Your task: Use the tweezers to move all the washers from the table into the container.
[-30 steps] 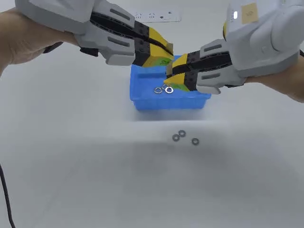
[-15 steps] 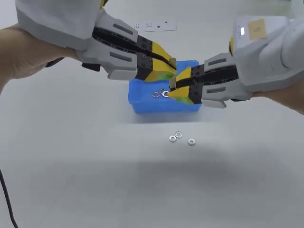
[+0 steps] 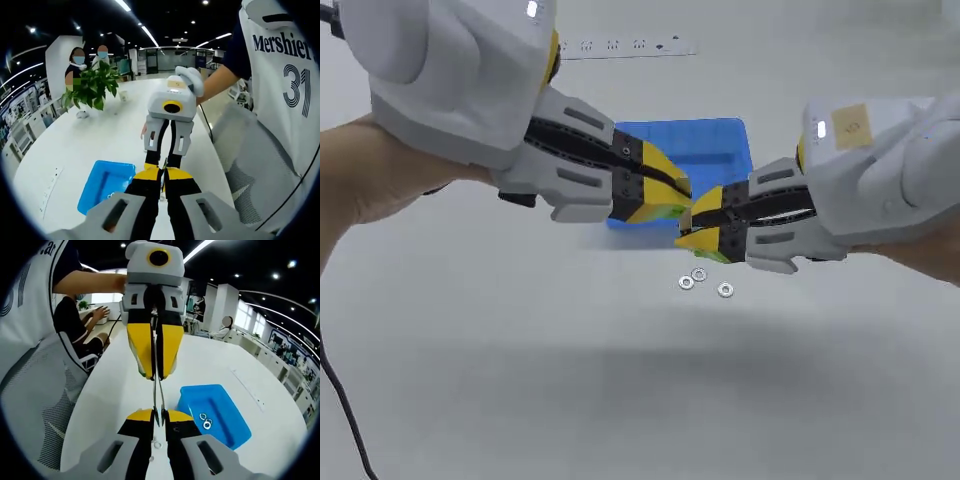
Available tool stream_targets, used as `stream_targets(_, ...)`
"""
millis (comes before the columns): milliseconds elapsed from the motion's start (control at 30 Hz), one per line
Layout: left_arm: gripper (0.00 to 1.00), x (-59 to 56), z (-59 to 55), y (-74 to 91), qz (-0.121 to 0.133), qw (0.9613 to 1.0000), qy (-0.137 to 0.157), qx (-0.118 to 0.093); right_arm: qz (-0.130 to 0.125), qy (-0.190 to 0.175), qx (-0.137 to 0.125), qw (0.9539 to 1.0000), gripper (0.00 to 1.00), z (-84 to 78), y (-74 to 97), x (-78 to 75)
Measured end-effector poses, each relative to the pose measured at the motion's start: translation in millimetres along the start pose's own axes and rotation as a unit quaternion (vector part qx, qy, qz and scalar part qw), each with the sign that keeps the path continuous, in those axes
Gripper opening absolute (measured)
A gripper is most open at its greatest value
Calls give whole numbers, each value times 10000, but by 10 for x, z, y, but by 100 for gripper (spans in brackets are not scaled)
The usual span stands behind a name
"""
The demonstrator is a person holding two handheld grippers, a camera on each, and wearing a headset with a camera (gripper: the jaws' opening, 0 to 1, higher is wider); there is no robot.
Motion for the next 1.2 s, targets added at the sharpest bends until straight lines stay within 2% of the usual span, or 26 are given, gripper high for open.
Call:
stream_targets(333,7,-100,-155,-79,-38,9997,260,-2,20,-61,50,10000,10,-133,-73,147)
stream_targets(367,7,-125,-135,-99,-65,9995,295,10,25,-73,76,9999,10,-155,-79,160)
stream_targets(467,7,-150,-174,-143,-103,9994,334,19,34,-119,109,9999,10,-206,-88,181)
stream_targets(833,7,-136,-308,-216,-169,9988,448,97,7,-347,199,9992,11,-356,-145,164)
stream_targets(1200,7,-130,-360,-284,-184,9983,530,156,71,-488,225,9985,11,-425,-220,145)
Point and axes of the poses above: the centre of the closed fingertips' face, and the gripper's own axes: y roughly backward along the fingers, x roughly to its left, z roughly out of its top, the point moved 7 cm from there along y, roughly backward along the fingers, and after that the axes turned 1 degree about -y, right-handed, at the moved point
